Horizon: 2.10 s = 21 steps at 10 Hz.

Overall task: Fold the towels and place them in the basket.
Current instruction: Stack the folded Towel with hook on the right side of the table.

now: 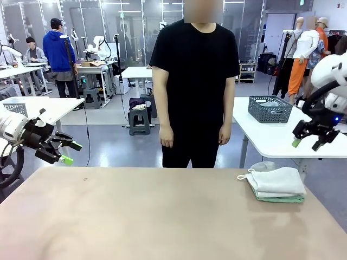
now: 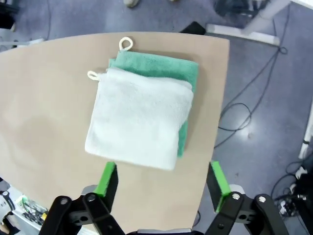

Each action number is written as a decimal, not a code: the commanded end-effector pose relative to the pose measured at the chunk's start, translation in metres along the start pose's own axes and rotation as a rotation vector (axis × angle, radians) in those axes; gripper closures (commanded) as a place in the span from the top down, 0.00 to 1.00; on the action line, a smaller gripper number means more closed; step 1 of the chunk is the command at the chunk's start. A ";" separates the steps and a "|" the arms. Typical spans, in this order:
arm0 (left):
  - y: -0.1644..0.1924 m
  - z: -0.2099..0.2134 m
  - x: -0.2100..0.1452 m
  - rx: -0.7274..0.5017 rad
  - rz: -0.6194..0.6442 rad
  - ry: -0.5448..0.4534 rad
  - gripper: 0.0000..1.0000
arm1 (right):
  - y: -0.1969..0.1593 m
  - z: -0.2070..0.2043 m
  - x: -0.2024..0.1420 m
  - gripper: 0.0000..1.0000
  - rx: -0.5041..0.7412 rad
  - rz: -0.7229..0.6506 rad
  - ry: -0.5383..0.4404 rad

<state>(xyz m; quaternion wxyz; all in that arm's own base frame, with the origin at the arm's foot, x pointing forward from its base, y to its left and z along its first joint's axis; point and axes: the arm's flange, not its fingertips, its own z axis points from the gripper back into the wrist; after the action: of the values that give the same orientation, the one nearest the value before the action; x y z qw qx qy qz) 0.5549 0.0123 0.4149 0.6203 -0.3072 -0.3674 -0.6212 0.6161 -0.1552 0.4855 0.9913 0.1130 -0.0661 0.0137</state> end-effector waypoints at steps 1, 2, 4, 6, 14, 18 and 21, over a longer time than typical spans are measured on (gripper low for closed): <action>0.000 0.000 0.001 0.002 -0.002 0.000 1.00 | 0.053 0.046 -0.039 0.96 -0.064 -0.048 0.055; 0.000 0.000 0.001 0.002 -0.002 0.000 1.00 | 0.074 0.076 -0.059 0.96 -0.079 -0.040 0.037; 0.000 0.000 0.001 0.002 -0.002 0.000 1.00 | 0.107 0.123 -0.096 0.96 -0.090 -0.035 -0.025; 0.000 0.000 0.001 0.002 -0.002 0.000 1.00 | 0.130 0.153 -0.130 0.96 -0.088 -0.032 -0.099; 0.000 0.000 0.001 0.002 -0.002 0.000 1.00 | 0.140 0.178 -0.156 0.96 -0.079 0.004 -0.170; 0.000 0.000 0.001 0.002 -0.002 0.000 1.00 | 0.140 0.178 -0.156 0.96 -0.079 0.004 -0.170; 0.000 0.000 0.001 0.002 -0.002 0.000 1.00 | 0.140 0.178 -0.156 0.96 -0.079 0.004 -0.170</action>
<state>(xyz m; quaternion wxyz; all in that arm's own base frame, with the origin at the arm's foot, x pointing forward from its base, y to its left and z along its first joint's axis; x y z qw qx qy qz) 0.5549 0.0122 0.4150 0.6203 -0.3072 -0.3674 -0.6212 0.4337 -0.0614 0.6667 0.9853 0.0725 -0.1546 0.0055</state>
